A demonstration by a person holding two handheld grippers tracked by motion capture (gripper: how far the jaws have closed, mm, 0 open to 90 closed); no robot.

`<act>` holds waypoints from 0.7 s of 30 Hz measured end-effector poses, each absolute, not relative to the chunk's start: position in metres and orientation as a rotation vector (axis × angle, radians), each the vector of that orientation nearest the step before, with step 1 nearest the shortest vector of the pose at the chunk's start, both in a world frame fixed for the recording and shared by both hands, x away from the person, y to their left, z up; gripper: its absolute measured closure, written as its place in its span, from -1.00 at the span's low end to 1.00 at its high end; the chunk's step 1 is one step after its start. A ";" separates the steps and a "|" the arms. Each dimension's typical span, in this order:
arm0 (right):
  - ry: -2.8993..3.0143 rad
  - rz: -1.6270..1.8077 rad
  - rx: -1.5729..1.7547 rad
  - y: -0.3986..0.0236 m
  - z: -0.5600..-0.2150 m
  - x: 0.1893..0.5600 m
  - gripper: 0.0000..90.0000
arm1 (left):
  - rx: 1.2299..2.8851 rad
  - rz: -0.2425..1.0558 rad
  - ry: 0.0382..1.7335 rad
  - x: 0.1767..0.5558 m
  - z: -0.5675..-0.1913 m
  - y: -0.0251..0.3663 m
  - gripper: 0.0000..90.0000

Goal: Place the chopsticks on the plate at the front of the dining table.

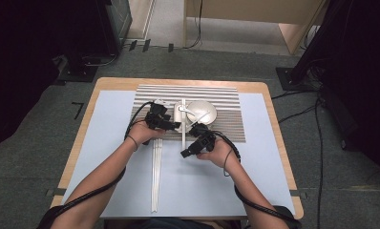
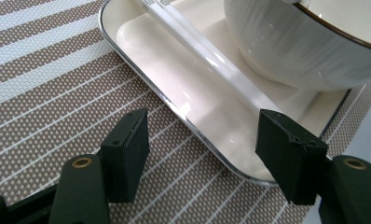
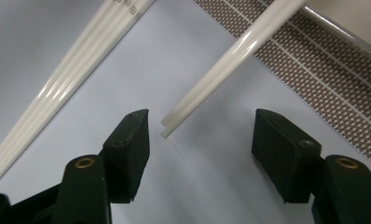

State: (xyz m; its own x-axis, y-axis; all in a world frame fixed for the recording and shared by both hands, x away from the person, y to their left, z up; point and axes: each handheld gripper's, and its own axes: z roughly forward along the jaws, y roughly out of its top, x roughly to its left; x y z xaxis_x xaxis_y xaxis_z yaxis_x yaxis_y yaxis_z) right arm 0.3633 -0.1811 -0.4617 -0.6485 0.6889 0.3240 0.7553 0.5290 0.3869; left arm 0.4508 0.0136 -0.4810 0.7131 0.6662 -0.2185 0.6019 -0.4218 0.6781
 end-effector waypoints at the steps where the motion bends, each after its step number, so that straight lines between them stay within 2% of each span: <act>1: -2.631 -0.772 -1.246 -0.182 -0.461 0.363 -0.19 | 2.148 0.106 0.956 0.450 -0.480 0.015 -0.24; 9: -2.642 -0.859 -1.238 -0.187 -0.461 0.358 -0.32 | 2.152 0.090 0.957 0.438 -0.474 0.026 -0.26; 21: -2.688 -0.937 -1.208 -0.194 -0.462 0.352 -0.37 | 2.158 0.095 0.946 0.421 -0.470 0.045 -0.33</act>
